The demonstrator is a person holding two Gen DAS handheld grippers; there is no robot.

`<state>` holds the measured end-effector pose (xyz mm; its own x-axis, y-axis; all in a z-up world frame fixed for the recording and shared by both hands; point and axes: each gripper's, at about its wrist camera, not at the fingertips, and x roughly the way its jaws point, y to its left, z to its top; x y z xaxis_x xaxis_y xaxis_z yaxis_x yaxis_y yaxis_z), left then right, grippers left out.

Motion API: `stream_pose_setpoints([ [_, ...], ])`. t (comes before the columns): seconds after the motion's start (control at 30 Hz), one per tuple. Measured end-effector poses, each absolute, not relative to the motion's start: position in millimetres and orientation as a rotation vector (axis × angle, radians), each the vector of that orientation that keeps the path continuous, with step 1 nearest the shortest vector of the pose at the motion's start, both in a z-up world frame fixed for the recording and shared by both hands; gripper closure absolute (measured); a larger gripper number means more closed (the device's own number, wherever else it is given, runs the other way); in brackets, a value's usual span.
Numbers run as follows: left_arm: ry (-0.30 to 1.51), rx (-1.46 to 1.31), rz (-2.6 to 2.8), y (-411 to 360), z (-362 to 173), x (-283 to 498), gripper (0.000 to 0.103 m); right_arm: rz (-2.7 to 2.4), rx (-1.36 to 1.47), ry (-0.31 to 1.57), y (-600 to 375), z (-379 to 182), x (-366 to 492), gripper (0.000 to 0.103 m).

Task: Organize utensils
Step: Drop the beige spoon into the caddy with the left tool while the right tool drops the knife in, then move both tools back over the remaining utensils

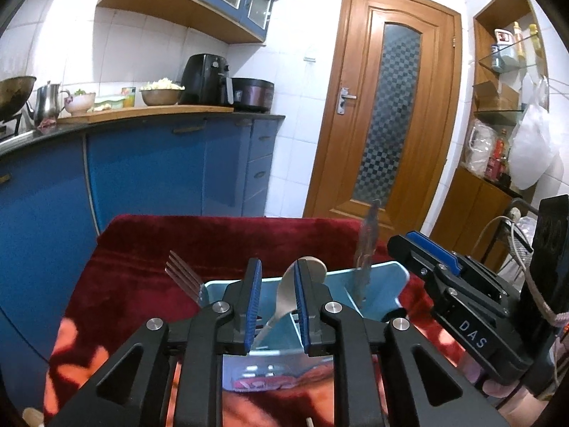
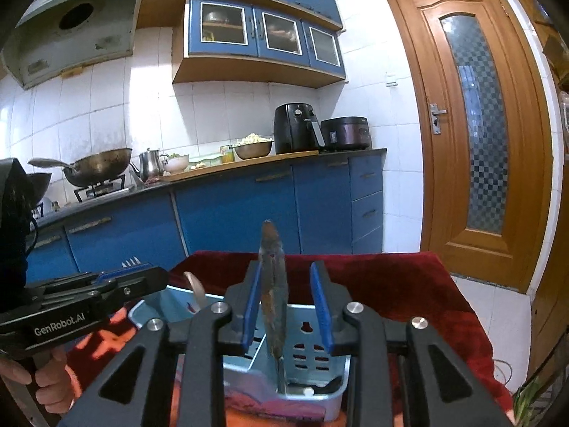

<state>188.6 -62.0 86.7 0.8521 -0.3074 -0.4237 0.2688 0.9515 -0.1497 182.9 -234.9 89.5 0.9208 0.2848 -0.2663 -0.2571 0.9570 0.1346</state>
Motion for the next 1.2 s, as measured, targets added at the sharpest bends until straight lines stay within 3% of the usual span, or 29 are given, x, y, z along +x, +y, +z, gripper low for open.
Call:
stream_pose_setpoints([
  [0.5,0.49,-0.05,-0.277,-51.3,106.3,129.3,0.084,0.246,0.096,0.381,-235.4,107.9,114.7,0.072],
  [1.2,0.751,-0.018,-0.245,-31.6,49.5,89.0,0.084,0.188,0.087,0.612,-235.9,56.1,55.6,0.072],
])
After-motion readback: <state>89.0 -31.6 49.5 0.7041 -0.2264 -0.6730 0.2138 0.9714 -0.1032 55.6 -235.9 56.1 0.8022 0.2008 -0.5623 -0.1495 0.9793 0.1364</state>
